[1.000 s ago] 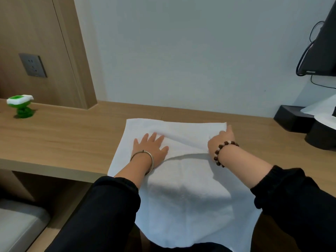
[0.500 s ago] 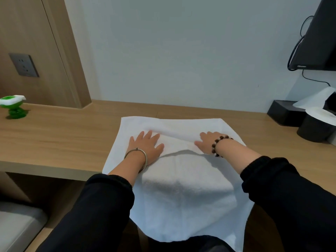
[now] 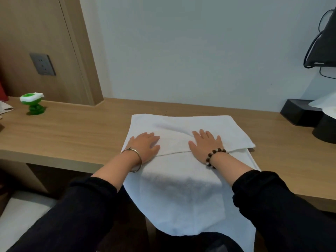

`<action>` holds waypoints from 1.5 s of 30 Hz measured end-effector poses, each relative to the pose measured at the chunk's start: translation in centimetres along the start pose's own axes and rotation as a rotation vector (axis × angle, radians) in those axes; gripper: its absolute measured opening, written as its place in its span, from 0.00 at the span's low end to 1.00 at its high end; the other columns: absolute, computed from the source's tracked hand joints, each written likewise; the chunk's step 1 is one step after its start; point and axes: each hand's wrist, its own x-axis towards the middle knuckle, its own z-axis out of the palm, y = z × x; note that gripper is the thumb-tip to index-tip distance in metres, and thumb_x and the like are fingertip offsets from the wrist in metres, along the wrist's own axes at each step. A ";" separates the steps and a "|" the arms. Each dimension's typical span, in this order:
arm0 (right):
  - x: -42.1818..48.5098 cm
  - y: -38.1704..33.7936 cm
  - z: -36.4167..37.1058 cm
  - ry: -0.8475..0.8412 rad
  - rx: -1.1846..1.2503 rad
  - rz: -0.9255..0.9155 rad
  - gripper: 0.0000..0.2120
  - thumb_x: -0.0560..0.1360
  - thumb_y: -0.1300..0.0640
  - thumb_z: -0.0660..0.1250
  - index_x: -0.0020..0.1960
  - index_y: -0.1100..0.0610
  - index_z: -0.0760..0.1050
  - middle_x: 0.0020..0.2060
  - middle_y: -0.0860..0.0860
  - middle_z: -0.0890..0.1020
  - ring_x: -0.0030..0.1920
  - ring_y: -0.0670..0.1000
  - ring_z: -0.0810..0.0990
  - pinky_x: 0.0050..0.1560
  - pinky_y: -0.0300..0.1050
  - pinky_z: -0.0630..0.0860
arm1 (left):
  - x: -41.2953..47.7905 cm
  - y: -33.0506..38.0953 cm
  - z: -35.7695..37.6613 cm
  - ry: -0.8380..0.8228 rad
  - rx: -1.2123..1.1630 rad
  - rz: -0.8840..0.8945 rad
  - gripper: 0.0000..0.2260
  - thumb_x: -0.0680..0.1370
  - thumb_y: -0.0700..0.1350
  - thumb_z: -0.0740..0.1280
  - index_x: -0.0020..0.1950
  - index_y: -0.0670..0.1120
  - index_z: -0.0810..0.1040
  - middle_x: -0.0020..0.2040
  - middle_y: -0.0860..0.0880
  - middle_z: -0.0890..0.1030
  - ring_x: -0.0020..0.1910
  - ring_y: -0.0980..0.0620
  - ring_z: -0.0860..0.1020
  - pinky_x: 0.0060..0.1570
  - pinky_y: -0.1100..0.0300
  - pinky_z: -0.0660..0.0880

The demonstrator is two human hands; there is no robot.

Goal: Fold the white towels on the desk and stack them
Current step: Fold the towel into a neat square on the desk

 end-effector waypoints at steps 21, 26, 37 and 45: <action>-1.4 -9.2 -1.7 0.096 0.005 -0.490 0.14 0.78 0.55 0.56 0.62 0.56 0.70 0.56 0.55 0.78 0.56 0.58 0.76 0.55 0.52 0.72 | -3.7 -8.4 -0.1 0.017 0.076 0.093 0.31 0.78 0.64 0.53 0.78 0.54 0.52 0.78 0.55 0.52 0.76 0.55 0.50 0.74 0.52 0.50; 0.2 -10.8 -3.9 0.156 0.048 -0.327 0.15 0.82 0.54 0.51 0.46 0.60 0.72 0.47 0.57 0.79 0.51 0.59 0.77 0.44 0.47 0.69 | -3.9 -8.0 -0.2 0.035 0.058 0.078 0.32 0.78 0.64 0.54 0.78 0.51 0.52 0.78 0.54 0.53 0.76 0.54 0.50 0.73 0.52 0.49; -0.4 -14.9 -0.1 0.027 0.018 -0.433 0.16 0.81 0.58 0.53 0.67 0.57 0.68 0.66 0.53 0.70 0.68 0.54 0.67 0.68 0.52 0.64 | -4.2 -7.7 -0.6 0.173 -0.102 0.091 0.33 0.74 0.63 0.62 0.73 0.48 0.62 0.70 0.51 0.67 0.71 0.49 0.63 0.67 0.57 0.60; -0.1 -12.0 -0.9 -0.126 0.284 -0.436 0.23 0.81 0.53 0.58 0.75 0.53 0.60 0.76 0.49 0.57 0.76 0.48 0.54 0.73 0.42 0.49 | -4.8 -8.2 -0.4 0.194 -0.165 0.181 0.24 0.77 0.56 0.64 0.73 0.57 0.65 0.77 0.56 0.57 0.74 0.55 0.57 0.71 0.58 0.54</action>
